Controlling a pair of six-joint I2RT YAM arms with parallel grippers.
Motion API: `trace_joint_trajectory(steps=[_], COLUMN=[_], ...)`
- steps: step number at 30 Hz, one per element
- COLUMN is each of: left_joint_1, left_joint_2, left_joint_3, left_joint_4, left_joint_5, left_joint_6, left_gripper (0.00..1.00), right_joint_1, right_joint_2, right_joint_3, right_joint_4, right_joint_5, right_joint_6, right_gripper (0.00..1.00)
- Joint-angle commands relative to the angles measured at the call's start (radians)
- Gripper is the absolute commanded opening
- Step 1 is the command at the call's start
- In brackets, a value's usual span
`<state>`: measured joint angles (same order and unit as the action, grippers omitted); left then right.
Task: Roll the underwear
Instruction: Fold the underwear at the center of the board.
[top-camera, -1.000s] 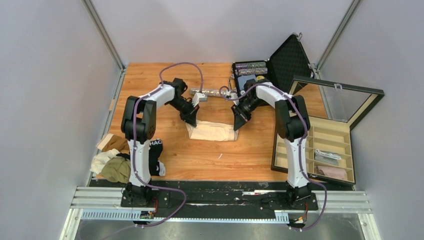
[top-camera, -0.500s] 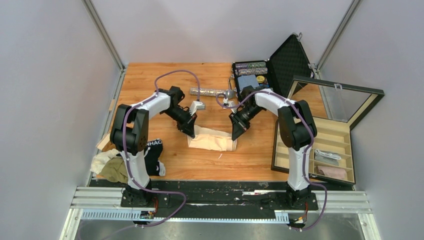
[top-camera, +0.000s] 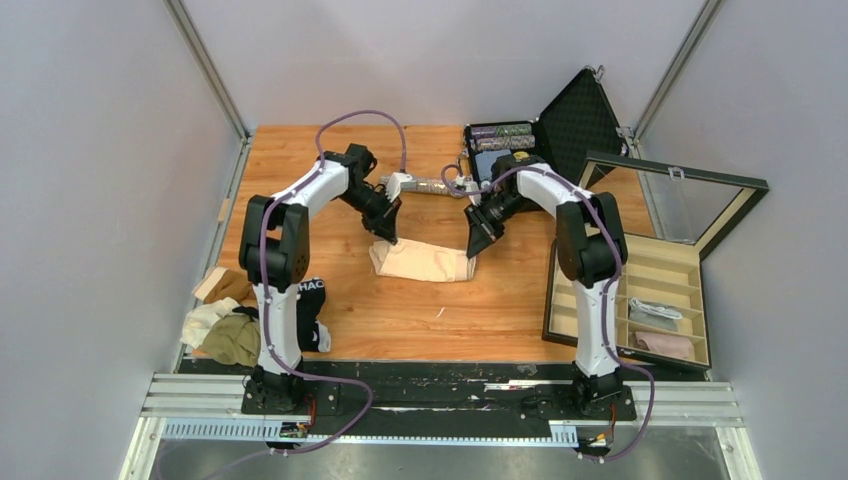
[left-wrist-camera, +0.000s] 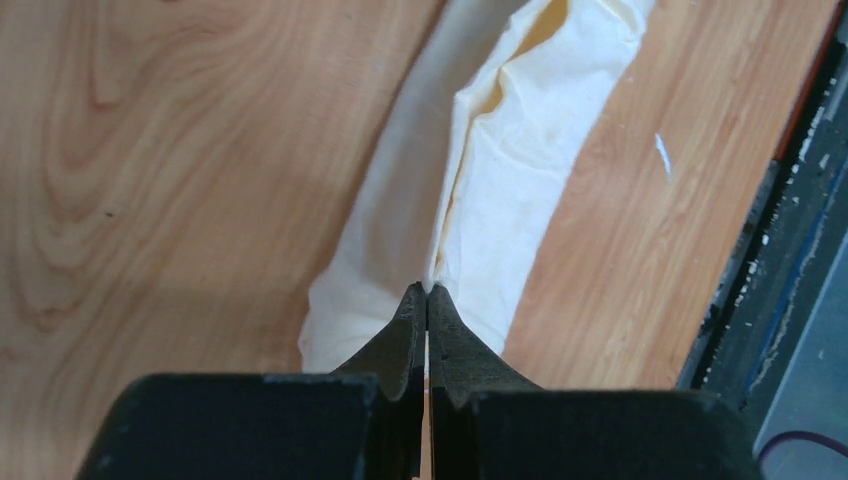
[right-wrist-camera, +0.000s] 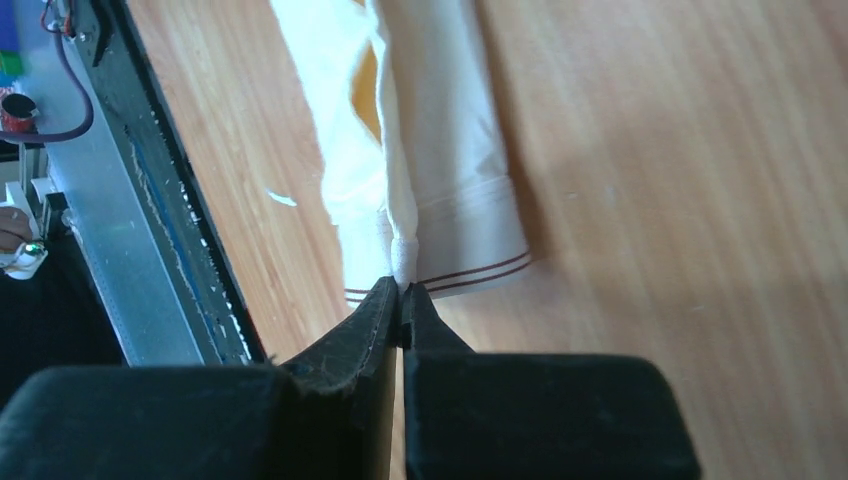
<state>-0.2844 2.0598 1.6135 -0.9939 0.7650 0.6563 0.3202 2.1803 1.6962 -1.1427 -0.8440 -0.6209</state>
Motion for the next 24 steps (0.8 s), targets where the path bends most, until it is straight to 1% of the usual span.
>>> trace_joint_trajectory(steps=[1,4,7,13,17,24], left_joint_1=[0.006,0.007,0.008,0.016,0.022,0.027], left_joint_2=[0.131,0.209,0.212,0.154,0.092,0.053], left_joint_3=[0.120,0.208,0.212,0.151,0.060,0.004], left_joint_4=[-0.041,-0.100,-0.102,-0.075,0.005,0.070], left_joint_5=[-0.036,-0.043,-0.063,-0.052,-0.048,-0.030], left_joint_6=[-0.012,0.018,0.048,0.042,0.015,-0.020], left_gripper=[0.00,0.00,0.00,0.00,0.00,0.00], right_joint_1=[-0.025,-0.039,-0.039,-0.010,0.014,0.021], right_joint_2=[0.102,0.143,0.143,0.112,0.102,0.218], right_joint_3=[0.077,0.177,0.233,0.266,0.298,0.475], right_joint_4=[0.016,0.010,-0.007,-0.043,-0.051,-0.050], right_joint_5=[0.009,0.010,0.004,-0.013,-0.019,-0.005], right_joint_6=[0.023,0.024,0.001,-0.025,-0.043,-0.045], right_gripper=[0.00,0.00,0.00,0.00,0.00,0.00])
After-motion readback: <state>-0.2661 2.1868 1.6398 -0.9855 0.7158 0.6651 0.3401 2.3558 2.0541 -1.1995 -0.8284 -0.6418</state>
